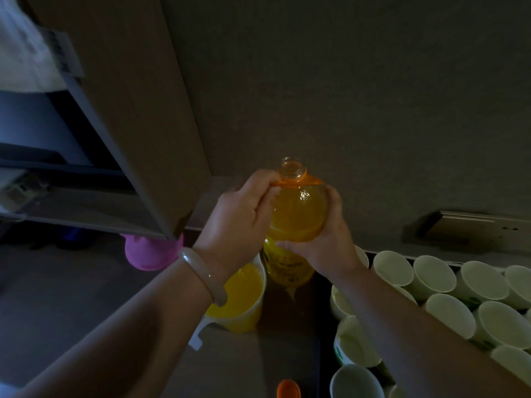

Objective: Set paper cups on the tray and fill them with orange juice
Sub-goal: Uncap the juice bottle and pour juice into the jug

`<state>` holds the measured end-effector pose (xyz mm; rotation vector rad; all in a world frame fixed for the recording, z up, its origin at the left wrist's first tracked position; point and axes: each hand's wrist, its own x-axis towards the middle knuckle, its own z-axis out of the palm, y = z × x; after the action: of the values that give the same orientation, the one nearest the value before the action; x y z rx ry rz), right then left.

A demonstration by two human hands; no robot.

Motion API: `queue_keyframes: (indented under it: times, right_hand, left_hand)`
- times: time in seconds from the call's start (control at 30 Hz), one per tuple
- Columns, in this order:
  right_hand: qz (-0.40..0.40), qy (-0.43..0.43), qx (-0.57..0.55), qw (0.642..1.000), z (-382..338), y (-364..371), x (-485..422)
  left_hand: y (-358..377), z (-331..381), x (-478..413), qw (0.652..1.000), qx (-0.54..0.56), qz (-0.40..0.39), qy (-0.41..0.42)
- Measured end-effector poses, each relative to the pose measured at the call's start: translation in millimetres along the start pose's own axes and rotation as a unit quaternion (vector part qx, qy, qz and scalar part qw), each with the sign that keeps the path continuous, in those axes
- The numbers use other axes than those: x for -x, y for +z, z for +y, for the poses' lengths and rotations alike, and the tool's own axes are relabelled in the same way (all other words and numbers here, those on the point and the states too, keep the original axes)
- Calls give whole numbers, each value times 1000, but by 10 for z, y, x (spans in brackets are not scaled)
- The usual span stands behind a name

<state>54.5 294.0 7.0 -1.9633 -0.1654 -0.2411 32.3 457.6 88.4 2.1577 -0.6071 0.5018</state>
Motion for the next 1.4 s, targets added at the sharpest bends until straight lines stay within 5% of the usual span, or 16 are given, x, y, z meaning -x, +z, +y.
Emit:
queue_keyframes:
  times: [0.57,0.8,1.0,1.2,1.4]
  right_hand:
    - [-9,58,18,998,24,61,194]
    - [-37,135,53,989,-53,-17,323]
    - [80,166,-6,983,-287,-46,940]
    - [-95,158,-19,983,-498,294,1497]
    - [-206,206,-31,956,-468,699,1667]
  left_hand:
    - [91,-150,203,999,1,-31,-20]
    - [-145,-190,564,988,8,-69,-135]
    - [-358,-272,1301,964,-85,-11,-253]
    - [-259,-244,1865,895,-87,-24,-437]
    - [-105,-187,2055,905,-27,9,-425]
